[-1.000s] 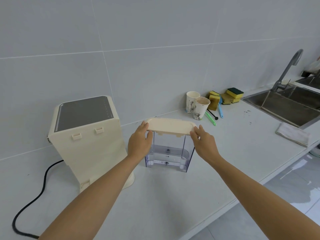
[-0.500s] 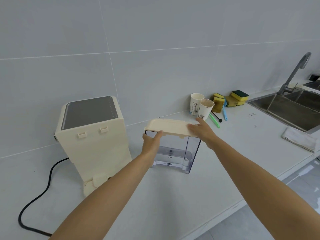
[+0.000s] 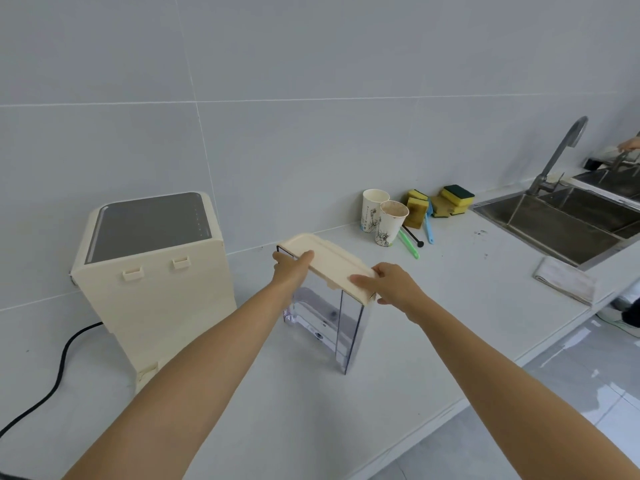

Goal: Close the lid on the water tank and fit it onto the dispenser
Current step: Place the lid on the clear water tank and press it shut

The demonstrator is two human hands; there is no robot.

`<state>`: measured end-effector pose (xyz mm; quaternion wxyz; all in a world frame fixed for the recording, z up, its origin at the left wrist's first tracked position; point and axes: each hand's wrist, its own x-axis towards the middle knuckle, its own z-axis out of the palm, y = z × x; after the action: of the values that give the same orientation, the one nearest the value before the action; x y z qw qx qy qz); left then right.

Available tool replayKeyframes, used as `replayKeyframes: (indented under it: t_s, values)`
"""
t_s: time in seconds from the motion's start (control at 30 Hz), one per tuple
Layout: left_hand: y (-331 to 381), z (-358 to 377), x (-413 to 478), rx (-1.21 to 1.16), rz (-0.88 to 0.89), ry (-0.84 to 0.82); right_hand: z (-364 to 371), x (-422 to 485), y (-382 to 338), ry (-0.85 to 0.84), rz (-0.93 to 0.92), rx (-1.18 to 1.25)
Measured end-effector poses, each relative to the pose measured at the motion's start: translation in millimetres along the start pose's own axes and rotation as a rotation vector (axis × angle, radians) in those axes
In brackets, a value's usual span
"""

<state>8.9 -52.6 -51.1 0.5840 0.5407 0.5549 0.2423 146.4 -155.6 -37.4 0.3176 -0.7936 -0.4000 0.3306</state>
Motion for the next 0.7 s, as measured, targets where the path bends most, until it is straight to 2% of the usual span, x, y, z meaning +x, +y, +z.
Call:
replayKeyframes:
  t_s: [0.23, 0.4, 0.5, 0.57, 0.63, 0.7]
  values:
    - [9.2, 1.7, 11.0, 0.086, 0.144, -0.185, 12.8, -10.7, -5.5, 0.005, 0.030, -0.013]
    - [16.9, 2.7, 12.4, 0.211, 0.198, -0.211, 24.0, -17.1, -10.8, -0.076, 0.025, -0.015]
    - [19.4, -0.6, 12.6, 0.293, 0.222, -0.178, 19.1, -18.2, -14.3, -0.142, 0.034, -0.056]
    - [20.3, -2.2, 10.8, 0.444, 0.265, -0.096, 12.8, -17.0, -16.4, -0.168, 0.041, -0.082]
    - [22.8, -4.1, 2.1, 0.649, 0.355, 0.050, 5.0, -11.7, -17.8, -0.111, 0.042, -0.036]
    - [25.7, -4.8, -13.4, 0.789, 0.487, 0.173, -3.1, -2.7, -20.2, 0.021, 0.012, 0.032]
